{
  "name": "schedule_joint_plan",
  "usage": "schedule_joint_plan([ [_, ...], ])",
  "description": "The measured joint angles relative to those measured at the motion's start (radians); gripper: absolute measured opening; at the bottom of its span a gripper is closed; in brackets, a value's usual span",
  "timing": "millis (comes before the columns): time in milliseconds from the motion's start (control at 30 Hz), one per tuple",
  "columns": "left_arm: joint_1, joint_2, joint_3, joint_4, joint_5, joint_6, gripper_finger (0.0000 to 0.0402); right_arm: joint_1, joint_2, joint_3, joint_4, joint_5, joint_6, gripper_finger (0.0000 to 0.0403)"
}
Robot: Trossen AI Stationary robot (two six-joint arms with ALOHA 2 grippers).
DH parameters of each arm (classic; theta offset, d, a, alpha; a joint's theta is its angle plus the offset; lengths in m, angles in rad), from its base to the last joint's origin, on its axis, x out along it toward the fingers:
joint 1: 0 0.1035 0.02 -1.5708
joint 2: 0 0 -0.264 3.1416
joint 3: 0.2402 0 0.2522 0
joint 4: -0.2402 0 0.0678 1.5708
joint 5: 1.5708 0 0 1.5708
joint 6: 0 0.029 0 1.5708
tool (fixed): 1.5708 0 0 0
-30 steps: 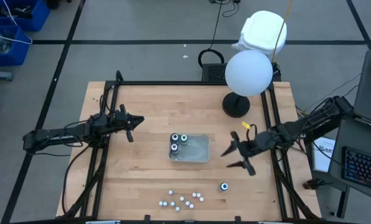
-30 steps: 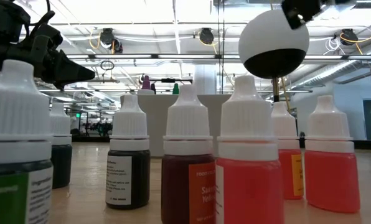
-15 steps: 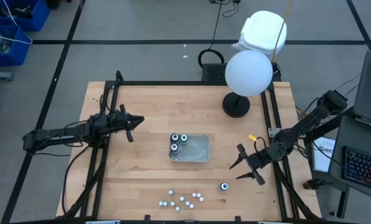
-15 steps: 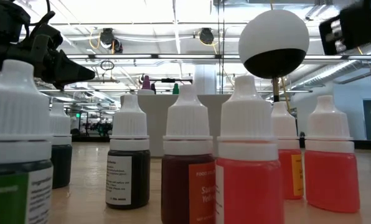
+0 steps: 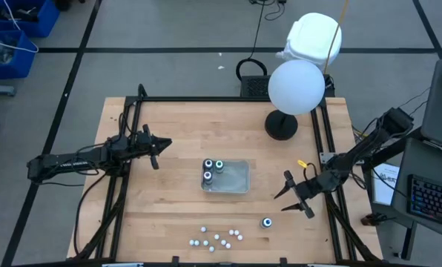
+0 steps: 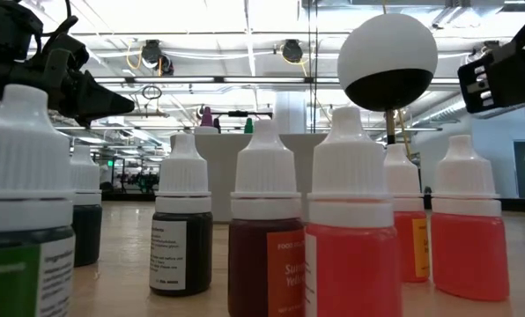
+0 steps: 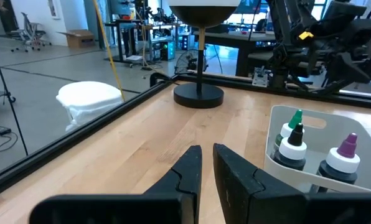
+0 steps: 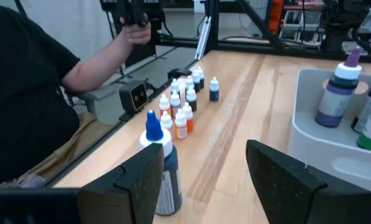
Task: Pick & Place food coloring
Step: Put the large blue food coloring bottle into the gray bin
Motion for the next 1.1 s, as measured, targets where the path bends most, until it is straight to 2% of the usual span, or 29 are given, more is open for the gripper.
schedule_joint_plan([
  [200,0.000,0.000,0.000,0.000,0.000,-0.001,0.0047,0.000,0.060,0.000,0.021,-0.002,0.000,0.0211],
  [300,0.000,0.000,0.000,0.000,0.000,-0.001,0.0047,0.006,0.086,0.000,0.021,-0.002,-0.006,0.0192],
  [667,0.000,0.000,0.000,0.000,0.000,-0.001,0.0047,0.006,0.147,0.000,0.023,-0.003,-0.023,0.0045],
  [800,0.000,0.000,0.000,0.000,0.000,0.000,0.0047,0.007,0.148,0.000,0.035,-0.011,-0.022,0.0006],
  [900,0.000,0.000,0.000,0.000,0.000,0.000,0.0047,0.007,0.148,0.000,0.042,-0.011,-0.005,0.0008],
  [1100,0.000,0.000,0.000,0.000,0.000,0.000,0.0047,0.007,0.163,0.000,0.114,-0.010,0.004,0.0050],
])
